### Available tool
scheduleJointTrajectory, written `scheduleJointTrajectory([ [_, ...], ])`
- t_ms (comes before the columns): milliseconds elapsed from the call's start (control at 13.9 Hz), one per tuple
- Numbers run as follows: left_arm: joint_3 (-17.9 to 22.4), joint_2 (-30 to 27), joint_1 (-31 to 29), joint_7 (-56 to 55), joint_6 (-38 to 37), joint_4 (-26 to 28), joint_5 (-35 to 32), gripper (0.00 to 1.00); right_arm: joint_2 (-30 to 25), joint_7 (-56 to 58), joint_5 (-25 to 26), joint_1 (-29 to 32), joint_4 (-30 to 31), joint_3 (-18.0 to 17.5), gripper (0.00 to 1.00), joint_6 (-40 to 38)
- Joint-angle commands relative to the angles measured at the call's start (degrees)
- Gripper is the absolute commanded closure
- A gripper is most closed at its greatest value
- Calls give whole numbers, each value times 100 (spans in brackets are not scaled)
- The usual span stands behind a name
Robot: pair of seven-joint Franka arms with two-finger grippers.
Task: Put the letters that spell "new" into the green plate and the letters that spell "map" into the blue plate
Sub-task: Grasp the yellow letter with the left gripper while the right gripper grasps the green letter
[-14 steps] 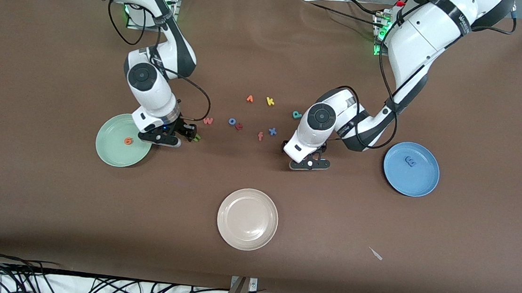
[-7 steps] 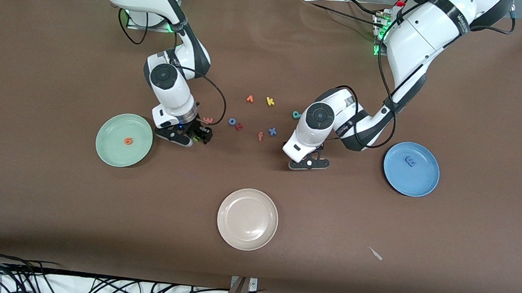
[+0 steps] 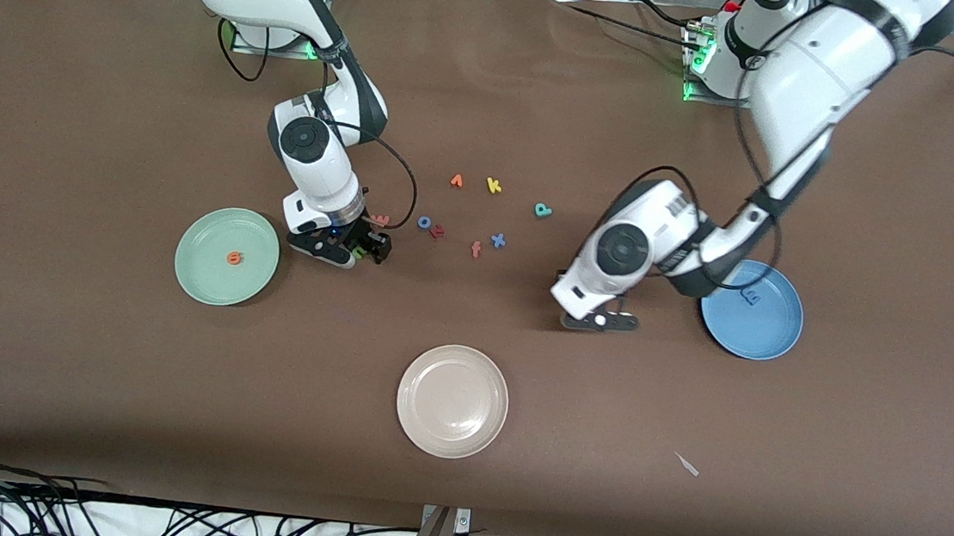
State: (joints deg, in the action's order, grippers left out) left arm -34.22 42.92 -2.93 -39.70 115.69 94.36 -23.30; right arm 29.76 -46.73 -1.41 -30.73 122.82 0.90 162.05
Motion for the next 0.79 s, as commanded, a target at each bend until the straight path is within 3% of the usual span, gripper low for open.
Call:
scheduleJointTrajectory([
  [0, -260, -363, -768, 1206, -905, 82, 185, 100, -23, 94, 53, -4, 146, 77, 35, 125],
  [216, -225, -443, -1462, 2743, -1557, 109, 10, 100, -31, 226, 61, -4, 181, 112, 55, 134],
  [503, -208, -285, -2044, 3758, -1515, 232, -569, 100, -23, 226, 61, -4, 207, 112, 80, 134],
  [647, -199, -171, -2132, 3917, -1514, 232, -868, 100, -49, 278, 70, -4, 207, 112, 83, 134],
  [718, -199, -144, -2176, 3943, -1514, 232, -887, 61, -119, 488, 70, 5, 199, 139, 84, 90],
])
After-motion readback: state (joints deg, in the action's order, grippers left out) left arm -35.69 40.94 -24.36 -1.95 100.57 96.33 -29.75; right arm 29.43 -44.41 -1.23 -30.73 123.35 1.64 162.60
